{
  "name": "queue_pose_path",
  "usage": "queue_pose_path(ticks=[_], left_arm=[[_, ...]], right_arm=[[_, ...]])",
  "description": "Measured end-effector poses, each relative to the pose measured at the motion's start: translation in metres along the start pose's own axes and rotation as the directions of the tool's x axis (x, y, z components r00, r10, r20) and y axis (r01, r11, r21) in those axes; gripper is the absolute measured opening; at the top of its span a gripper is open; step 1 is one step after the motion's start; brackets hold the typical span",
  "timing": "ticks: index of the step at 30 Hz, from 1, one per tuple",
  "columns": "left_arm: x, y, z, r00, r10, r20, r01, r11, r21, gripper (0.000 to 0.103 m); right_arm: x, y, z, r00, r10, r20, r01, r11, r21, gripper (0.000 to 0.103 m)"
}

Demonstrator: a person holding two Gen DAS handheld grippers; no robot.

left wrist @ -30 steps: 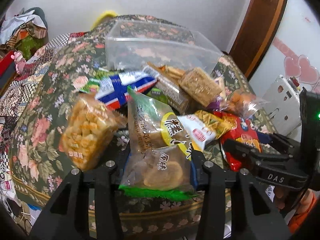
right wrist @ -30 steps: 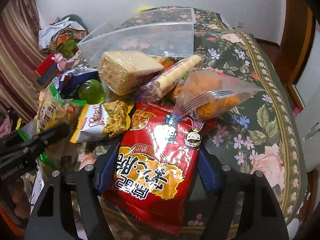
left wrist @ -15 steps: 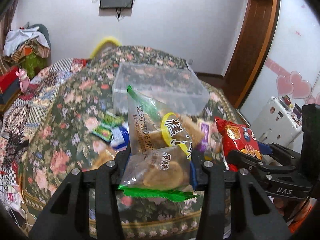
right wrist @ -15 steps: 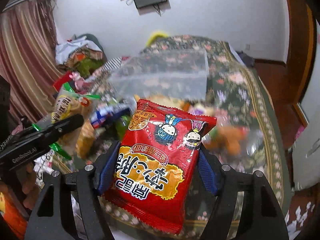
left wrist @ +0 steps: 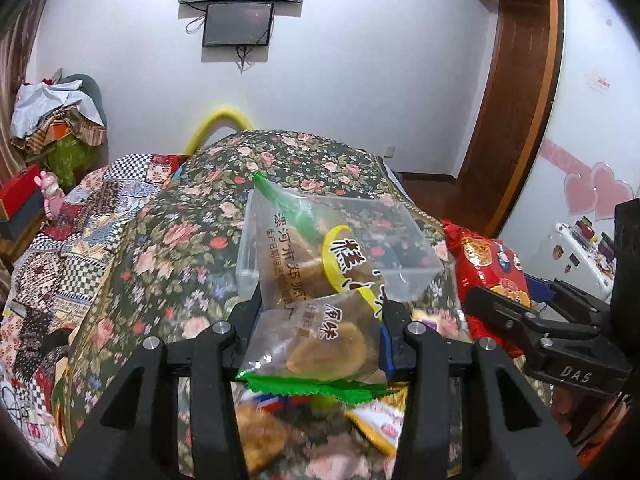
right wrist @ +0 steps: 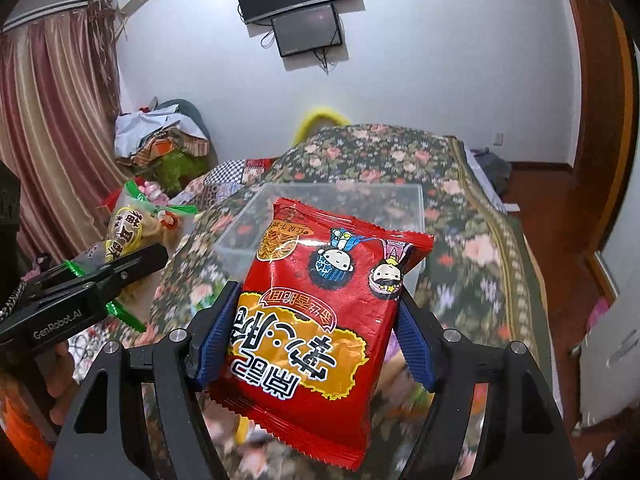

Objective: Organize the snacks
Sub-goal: 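Lower both held bags into the clear box and open both tools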

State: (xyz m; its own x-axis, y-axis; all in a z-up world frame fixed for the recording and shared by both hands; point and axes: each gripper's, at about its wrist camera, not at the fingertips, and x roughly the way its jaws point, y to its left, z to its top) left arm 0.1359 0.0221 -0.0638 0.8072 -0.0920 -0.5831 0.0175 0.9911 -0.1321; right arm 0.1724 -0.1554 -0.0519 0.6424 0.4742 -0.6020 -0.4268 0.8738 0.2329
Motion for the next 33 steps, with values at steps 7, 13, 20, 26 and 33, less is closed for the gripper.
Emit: queue_pose_path(ticks=[7,13,20,26,33], left_arm=[[0.037,-0.002,0.029,1.000,0.017,0.001,-0.017,0.999,0.030,0.044],[0.082,0.003,0.047,0.998,0.051,-0.026,-0.050,0.998,0.028,0.044],[0.139,0.020,0.052,0.988,0.054,-0.145,-0.056,0.998,-0.010,0.044],[0.176,0.029,0.045,0.968,0.061,-0.243,-0.067,0.998,-0.018,0.044],[0.188,0.030,0.042,0.958,0.069,-0.278,-0.080,0.996,-0.028,0.046]], right_arm=[[0.023,-0.004,0.025,1.000,-0.020,0.021,0.020,1.000,-0.008,0.070],[0.051,-0.008,0.050,0.999,-0.045,0.024,0.046,0.998,-0.032,0.070],[0.093,-0.023,0.058,0.997,-0.059,-0.050,0.059,0.998,-0.008,0.070],[0.127,-0.032,0.054,0.988,-0.070,-0.140,0.070,0.998,-0.005,0.070],[0.143,-0.027,0.047,0.979,-0.091,-0.183,0.086,0.996,-0.033,0.070]])
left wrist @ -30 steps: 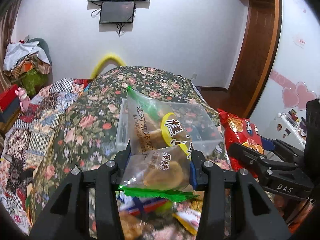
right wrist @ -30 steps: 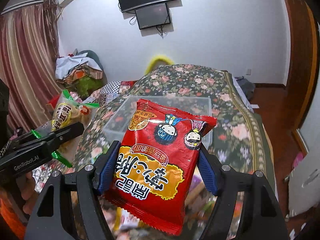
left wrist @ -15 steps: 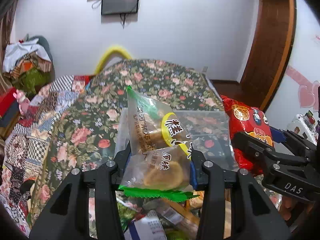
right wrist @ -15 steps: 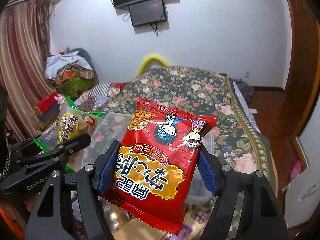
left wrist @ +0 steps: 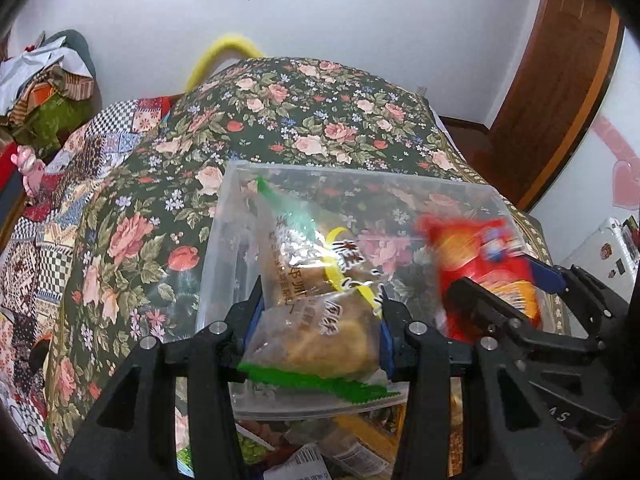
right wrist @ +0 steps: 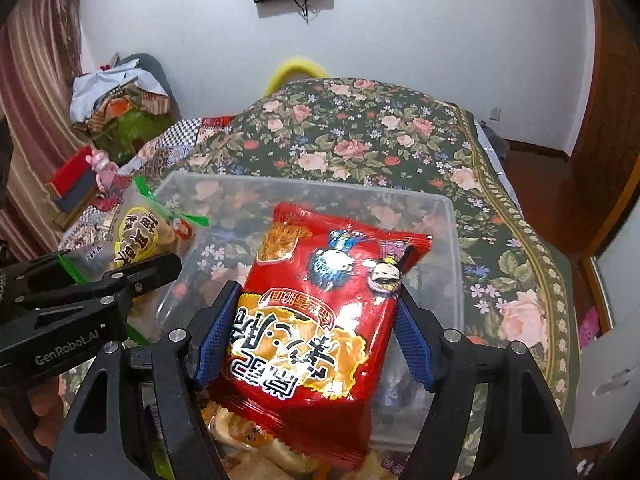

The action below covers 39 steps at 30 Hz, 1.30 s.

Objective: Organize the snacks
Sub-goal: 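Lower both held bags into the clear box and open both tools, then grasp the orange cookie bag with the right tool while the left tool grasps the puffed snack bag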

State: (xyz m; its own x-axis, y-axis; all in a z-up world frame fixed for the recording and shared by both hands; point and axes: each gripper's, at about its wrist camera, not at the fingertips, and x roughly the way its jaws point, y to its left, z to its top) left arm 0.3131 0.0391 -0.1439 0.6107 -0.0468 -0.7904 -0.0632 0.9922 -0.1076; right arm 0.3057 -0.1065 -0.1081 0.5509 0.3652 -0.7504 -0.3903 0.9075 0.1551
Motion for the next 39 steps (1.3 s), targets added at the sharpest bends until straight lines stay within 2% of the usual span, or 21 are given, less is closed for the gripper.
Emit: queue_pose_path(ticks=[2,8,10,14,22,27,39], left_arm=[[-0.002,0.001,-0.001,1.000,-0.008,-0.004,0.008,1.000,-0.003,0.049],[-0.036,-0.002,-0.004,0.998,-0.016,0.057,0.014,1.000,0.026,0.053],[-0.054,-0.004,-0.007,0.996,-0.014,0.089,0.009,0.999,0.052,0.055],[-0.088,-0.002,-0.016,0.989,-0.013,0.144,0.002,0.997,0.072,0.065],[-0.140,0.014,-0.047,0.981,-0.001,0.193,-0.014,0.997,0.080,0.070],[-0.153,0.026,-0.075,0.984,0.008,0.176,-0.020,0.997,0.070,0.074],[-0.144,0.042,-0.145,0.999,0.011,0.047,-0.013,0.999,0.050,0.074]], right_arm=[[0.000,0.000,0.001,1.000,-0.002,-0.002,0.002,1.000,0.009,0.070],[-0.016,0.004,0.000,1.000,0.007,0.008,-0.007,1.000,-0.008,0.075],[-0.030,0.003,-0.003,1.000,0.013,0.026,-0.013,1.000,-0.016,0.075],[-0.057,0.001,-0.009,0.998,0.026,0.063,-0.025,0.999,-0.023,0.078],[-0.115,-0.007,-0.037,0.993,0.010,0.121,-0.005,0.999,-0.042,0.083],[-0.133,-0.014,-0.063,0.994,-0.016,0.110,0.020,0.999,-0.031,0.084],[-0.134,-0.032,-0.127,0.998,-0.055,-0.003,0.055,0.998,0.044,0.084]])
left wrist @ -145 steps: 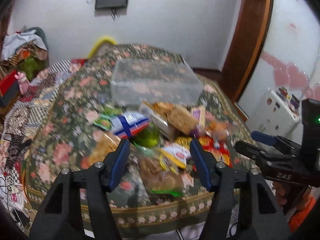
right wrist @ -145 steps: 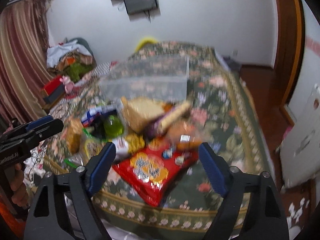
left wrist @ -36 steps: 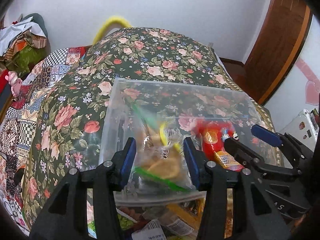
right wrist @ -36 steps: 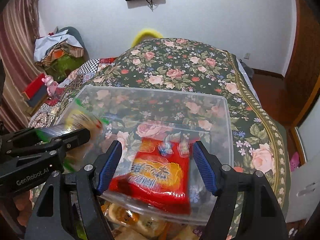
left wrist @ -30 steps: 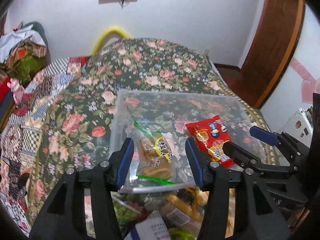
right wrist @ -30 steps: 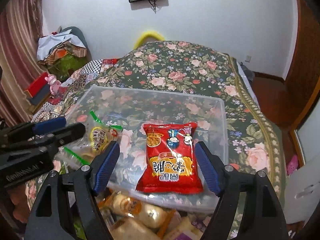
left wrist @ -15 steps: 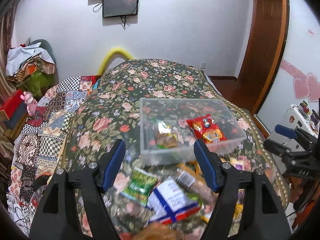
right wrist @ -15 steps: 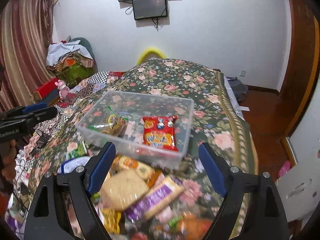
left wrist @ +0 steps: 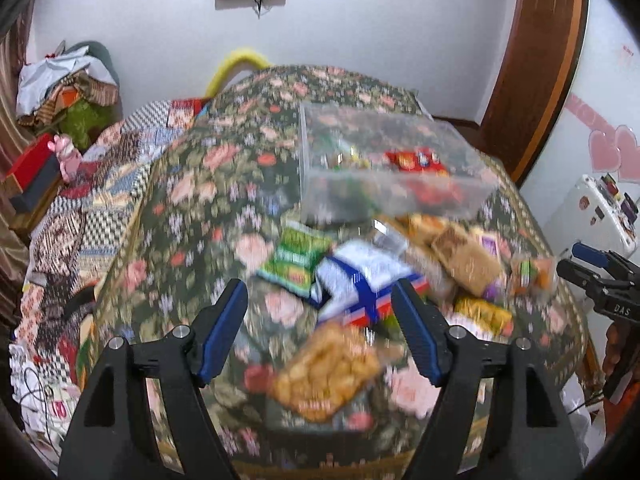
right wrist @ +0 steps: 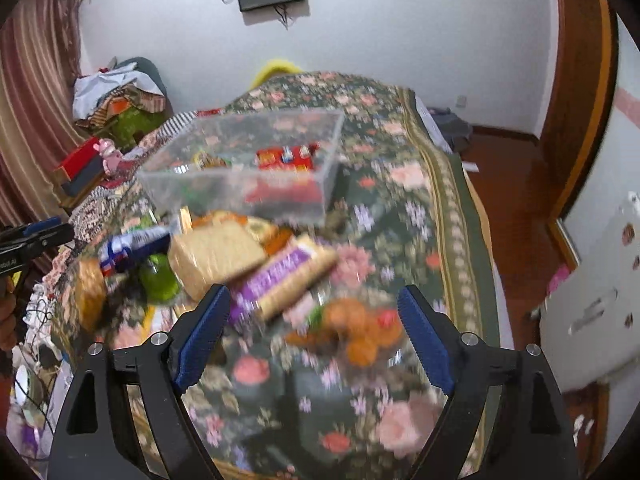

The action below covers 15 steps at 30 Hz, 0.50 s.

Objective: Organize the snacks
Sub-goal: 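Grasp the orange cookie bag with the right tool while the left tool grasps the puffed snack bag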

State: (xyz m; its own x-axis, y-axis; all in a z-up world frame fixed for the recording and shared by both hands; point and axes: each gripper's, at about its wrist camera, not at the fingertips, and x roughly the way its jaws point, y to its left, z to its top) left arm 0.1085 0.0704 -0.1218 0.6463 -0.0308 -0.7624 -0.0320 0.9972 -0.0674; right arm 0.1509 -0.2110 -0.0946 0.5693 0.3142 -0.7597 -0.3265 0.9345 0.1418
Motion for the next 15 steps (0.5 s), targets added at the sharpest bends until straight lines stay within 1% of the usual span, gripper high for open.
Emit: queue_pose_path(ticks=[4,6,7,11,13,15], left_arm=[[0.000,-0.003,-0.022,1.000,0.000,-0.007,0.001,1.000,0.007,0.075],[0.000,-0.005,-0.031,1.000,-0.006,-0.001,0.006,1.000,0.015,0.086],[0.002,-0.006,-0.036,1.000,-0.005,-0.001,0.005,1.000,0.022,0.087],[0.014,-0.011,-0.049,0.999,0.021,-0.028,-0.020,0.998,0.062,0.088],[0.023,-0.010,-0.052,0.998,0.032,-0.047,-0.030,0.998,0.055,0.088],[0.031,-0.006,-0.053,0.997,0.028,-0.066,-0.026,0.999,0.030,0.088]], right_arm=[[0.007,-0.006,-0.017,0.999,-0.004,-0.045,0.005,1.000,0.019,0.084],[0.012,-0.007,-0.021,0.998,-0.009,-0.065,0.010,1.000,0.020,0.084],[0.015,-0.008,-0.023,0.997,-0.013,-0.074,0.014,1.000,0.019,0.084],[0.032,-0.011,-0.023,0.994,-0.044,-0.105,0.047,0.999,0.022,0.084],[0.039,-0.014,-0.024,0.990,-0.088,-0.112,0.092,0.995,0.028,0.089],[0.044,-0.018,-0.024,0.987,-0.107,-0.117,0.112,0.993,0.041,0.095]])
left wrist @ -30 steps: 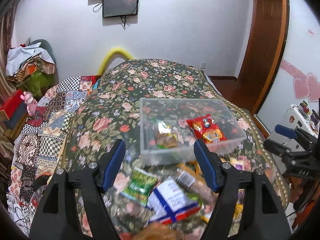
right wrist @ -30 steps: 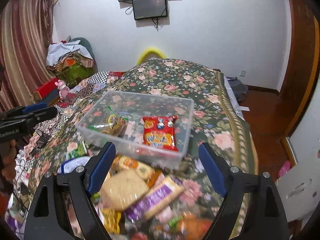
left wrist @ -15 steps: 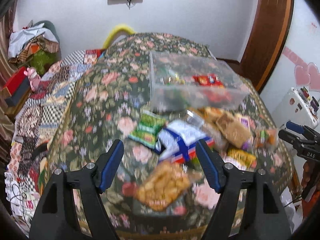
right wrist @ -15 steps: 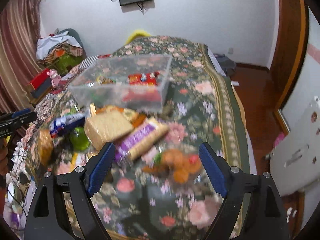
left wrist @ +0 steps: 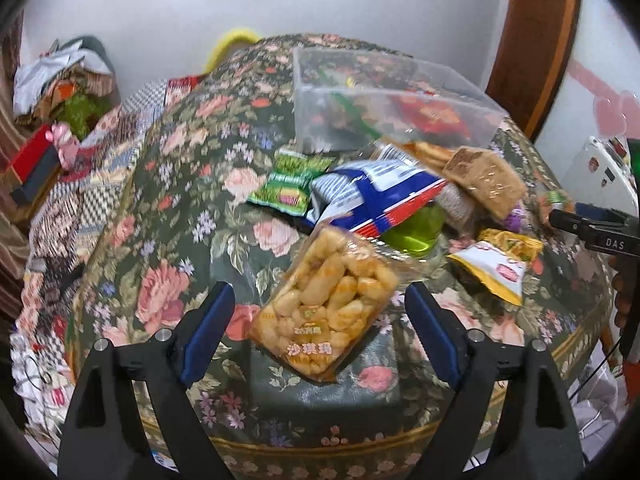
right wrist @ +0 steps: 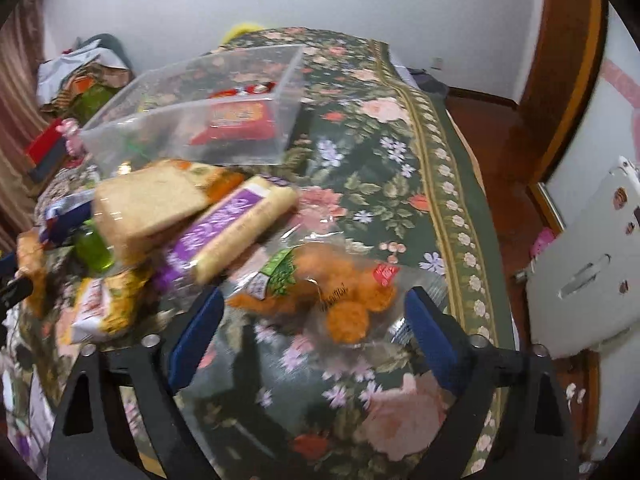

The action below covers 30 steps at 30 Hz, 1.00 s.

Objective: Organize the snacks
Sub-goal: 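Grasp the orange cookie bag with the right tool while the left tool grasps the puffed snack bag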

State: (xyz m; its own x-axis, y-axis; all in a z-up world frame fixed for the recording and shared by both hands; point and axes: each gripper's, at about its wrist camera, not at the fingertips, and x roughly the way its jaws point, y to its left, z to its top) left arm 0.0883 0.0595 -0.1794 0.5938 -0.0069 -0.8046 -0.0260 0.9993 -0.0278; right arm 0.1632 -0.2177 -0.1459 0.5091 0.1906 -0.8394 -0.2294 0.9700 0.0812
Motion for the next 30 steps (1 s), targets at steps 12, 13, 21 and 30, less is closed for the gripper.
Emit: queue_pose_path(ticks=[12,13,21,30], left_arm=[[0.030,0.011,-0.005,0.999,-0.024,-0.040,0.021,0.997,-0.078,0.060],[0.029,0.011,-0.005,0.999,-0.025,-0.037,0.022,0.997,-0.080,0.058],[0.009,0.018,-0.003,1.000,-0.029,-0.003,0.029,0.994,-0.109,0.044],[-0.016,0.012,0.005,0.998,-0.029,0.056,0.034,0.995,-0.089,0.044]], right_arm=[[0.016,-0.009,0.007,1.000,-0.017,0.011,0.016,1.000,0.013,0.103],[0.016,-0.010,0.007,1.000,-0.014,0.011,0.013,1.000,0.022,0.103],[-0.002,-0.029,0.003,1.000,-0.019,0.025,0.016,0.994,0.106,0.103],[0.020,-0.040,0.004,0.996,0.089,-0.011,-0.085,0.977,0.194,0.103]])
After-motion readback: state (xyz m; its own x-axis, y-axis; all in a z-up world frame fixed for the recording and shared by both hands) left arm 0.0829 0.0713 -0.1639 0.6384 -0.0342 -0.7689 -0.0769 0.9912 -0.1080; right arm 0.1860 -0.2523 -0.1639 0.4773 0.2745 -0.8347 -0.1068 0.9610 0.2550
